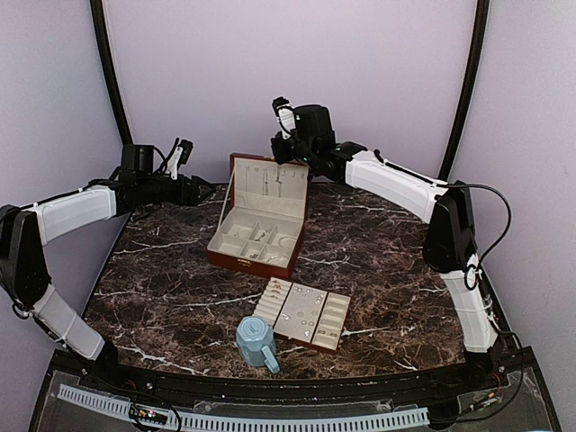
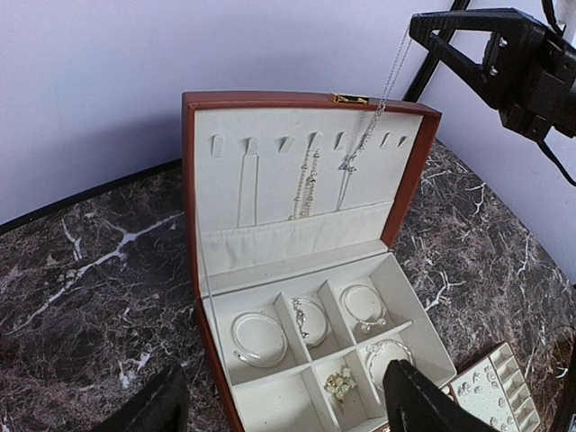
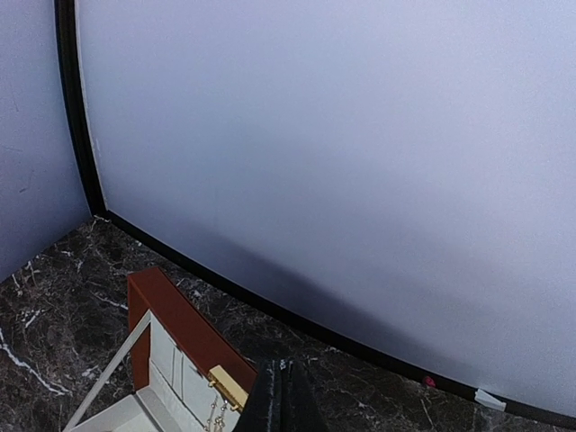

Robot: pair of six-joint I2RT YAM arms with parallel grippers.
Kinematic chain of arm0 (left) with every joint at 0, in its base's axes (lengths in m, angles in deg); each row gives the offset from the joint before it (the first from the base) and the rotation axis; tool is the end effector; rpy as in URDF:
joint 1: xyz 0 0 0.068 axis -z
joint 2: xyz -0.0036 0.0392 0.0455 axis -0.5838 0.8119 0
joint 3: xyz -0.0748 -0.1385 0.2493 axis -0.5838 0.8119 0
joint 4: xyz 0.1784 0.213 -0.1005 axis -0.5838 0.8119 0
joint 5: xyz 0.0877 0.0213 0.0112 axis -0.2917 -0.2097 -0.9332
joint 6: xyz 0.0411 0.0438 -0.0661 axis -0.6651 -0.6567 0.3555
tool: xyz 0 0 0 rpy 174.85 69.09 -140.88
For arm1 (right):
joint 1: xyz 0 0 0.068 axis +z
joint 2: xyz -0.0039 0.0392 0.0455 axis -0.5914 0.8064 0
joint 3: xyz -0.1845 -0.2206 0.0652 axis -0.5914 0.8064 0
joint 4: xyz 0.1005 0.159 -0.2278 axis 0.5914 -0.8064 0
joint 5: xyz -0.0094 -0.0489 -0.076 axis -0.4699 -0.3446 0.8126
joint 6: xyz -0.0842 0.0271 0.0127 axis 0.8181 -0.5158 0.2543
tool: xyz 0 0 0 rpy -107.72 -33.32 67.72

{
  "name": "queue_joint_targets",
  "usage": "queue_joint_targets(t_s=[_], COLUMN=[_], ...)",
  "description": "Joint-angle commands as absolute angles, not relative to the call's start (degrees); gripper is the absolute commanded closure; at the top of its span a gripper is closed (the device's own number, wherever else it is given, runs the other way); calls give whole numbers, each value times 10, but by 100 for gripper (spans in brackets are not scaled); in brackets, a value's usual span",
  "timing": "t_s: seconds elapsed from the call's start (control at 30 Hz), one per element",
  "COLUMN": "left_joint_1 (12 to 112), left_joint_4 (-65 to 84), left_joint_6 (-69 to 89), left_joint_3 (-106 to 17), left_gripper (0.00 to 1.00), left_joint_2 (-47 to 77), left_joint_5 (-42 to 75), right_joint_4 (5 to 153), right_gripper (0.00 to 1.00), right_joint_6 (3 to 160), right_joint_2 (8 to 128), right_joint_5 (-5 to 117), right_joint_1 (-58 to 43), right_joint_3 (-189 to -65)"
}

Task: Organize the mixed jewelry
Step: Hang the necklace on the necklace hanger.

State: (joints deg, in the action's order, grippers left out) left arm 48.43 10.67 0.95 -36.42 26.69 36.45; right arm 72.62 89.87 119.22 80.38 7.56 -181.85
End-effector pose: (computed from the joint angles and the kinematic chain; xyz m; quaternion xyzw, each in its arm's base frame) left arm 0.4029 -0.1293 0.2922 0.2091 0.7883 -0.2700 0.5118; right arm 0.4805 0.4302 0.3523 -0.2066 0.7303 0.1307 0.6379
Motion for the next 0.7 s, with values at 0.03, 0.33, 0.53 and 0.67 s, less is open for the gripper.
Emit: queue_joint_targets(t_s=[0.03,0.33,0.53,0.67], left_joint_1=[485,485,485,485], left_joint_4=[97,98,98,98], left_joint_6=[12,11,11,11], left_joint_3=[-357,-356,-355,-355], left_gripper=[23,23,23,23], left_joint_2=[266,264,263,264], left_joint_5=[373,374,373,373], right_joint_4=[748,744,744,748], right_gripper=[100,100,100,100], right_joint_6=[894,899,911,914], right_joint_2=[1204,1215,1224,1226], right_joint_5=[793,803,817,820], right_joint_1=[73,73,73,73], right_joint_3=[-1806,-1801,-1803,-1803])
